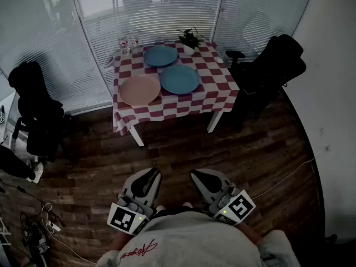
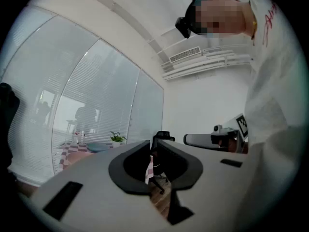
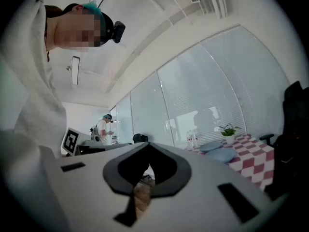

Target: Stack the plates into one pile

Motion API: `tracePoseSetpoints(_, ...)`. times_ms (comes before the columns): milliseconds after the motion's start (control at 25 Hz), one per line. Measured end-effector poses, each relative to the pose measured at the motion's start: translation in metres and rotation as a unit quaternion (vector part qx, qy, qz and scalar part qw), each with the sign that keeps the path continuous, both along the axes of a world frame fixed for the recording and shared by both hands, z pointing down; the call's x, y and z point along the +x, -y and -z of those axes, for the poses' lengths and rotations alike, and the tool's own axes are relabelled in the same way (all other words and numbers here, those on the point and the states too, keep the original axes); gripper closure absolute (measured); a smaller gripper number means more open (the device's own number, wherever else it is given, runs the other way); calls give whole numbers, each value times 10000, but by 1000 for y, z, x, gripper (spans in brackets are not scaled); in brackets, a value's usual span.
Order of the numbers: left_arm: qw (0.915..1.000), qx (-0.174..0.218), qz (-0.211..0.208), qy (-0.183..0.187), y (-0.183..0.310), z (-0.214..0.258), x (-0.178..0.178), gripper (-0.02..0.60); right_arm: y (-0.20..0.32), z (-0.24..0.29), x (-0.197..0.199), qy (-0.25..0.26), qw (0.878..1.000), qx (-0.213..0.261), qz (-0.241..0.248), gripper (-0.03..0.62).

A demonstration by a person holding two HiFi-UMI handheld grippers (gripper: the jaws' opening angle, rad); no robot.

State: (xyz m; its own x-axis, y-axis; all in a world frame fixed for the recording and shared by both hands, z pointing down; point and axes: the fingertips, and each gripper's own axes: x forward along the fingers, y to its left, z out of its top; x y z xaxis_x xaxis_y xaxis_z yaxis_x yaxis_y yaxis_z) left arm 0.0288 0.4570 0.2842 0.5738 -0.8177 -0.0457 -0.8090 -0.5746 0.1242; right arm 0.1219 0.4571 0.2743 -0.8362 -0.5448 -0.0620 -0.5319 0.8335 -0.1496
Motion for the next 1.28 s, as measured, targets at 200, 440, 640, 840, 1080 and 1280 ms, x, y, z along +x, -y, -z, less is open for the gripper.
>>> tracePoseSetpoints(200, 9999, 137, 22, -15, 0, 4, -2, 529, -1, 2, 1, -38, 10000, 58, -47, 585)
tracePoseSetpoints(440, 10000, 88, 0, 7, -5, 6, -6, 529, -5, 2, -3, -157, 9998, 102, -52, 585)
tracePoseSetpoints(640, 9999, 118, -1, -53, -8, 8, -12, 529, -11, 4, -6, -147, 9997, 186, -66, 583)
tracePoseSetpoints(840, 9999, 99, 2, -108, -9, 7, -23, 529, -13, 3, -12, -37, 9998, 99, -148, 583)
tracePoseSetpoints(1080, 9998, 161, -76, -112, -13, 3, -37, 529, -17, -2, -23, 35, 9994, 17, -334, 583)
tracePoseSetpoints(1280, 9998, 44, -205, -27, -20, -9, -50, 529, -26, -12, -34, 132, 9985, -53, -530, 583)
